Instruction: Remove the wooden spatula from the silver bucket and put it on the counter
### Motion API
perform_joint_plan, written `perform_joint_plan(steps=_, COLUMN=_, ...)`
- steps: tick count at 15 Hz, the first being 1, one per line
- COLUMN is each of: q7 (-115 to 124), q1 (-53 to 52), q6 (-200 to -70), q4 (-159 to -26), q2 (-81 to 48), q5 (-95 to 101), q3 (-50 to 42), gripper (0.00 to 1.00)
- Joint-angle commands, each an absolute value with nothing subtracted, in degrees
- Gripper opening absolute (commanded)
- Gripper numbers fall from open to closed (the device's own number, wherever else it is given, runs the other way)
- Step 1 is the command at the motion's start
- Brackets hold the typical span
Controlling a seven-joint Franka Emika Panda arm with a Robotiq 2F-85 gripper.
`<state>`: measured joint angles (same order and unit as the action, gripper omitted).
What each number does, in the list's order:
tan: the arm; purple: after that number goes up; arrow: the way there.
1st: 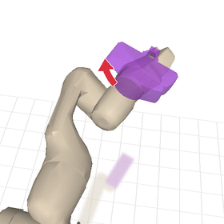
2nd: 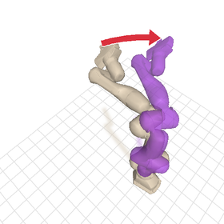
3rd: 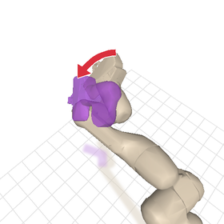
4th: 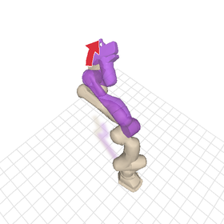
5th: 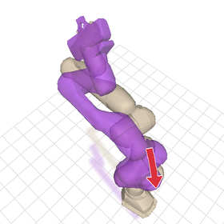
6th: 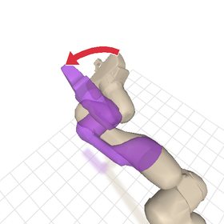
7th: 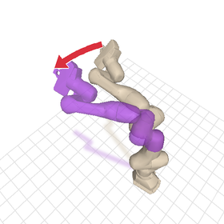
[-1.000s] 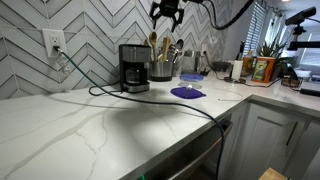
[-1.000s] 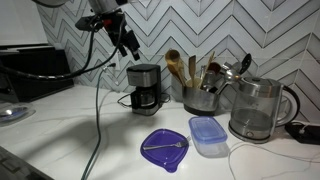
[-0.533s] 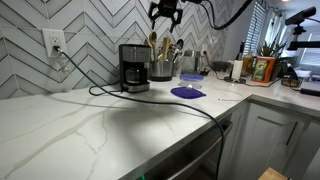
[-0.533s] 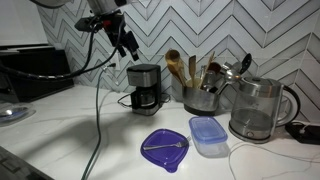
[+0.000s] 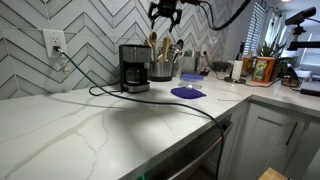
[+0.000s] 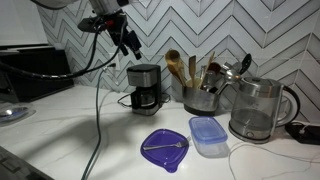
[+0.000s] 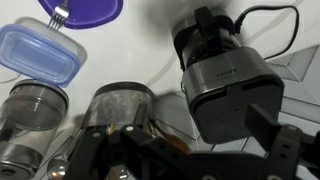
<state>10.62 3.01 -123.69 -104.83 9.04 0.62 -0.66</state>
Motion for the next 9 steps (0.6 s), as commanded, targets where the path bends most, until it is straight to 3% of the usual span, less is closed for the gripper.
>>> perform_joint_plan(steps=1, q7=5.84, q1=3.36, q6=-127.11, q4=-100.68, q2=4.47, q5=-2.62, q3=-2.92, gripper=1.0)
perform_joint_plan(steps=9, q7=-5.27, q1=6.4, q6=-119.64, q4=-88.95, q2=-3.23, q5=-8.25, q3=-7.18, gripper=1.0)
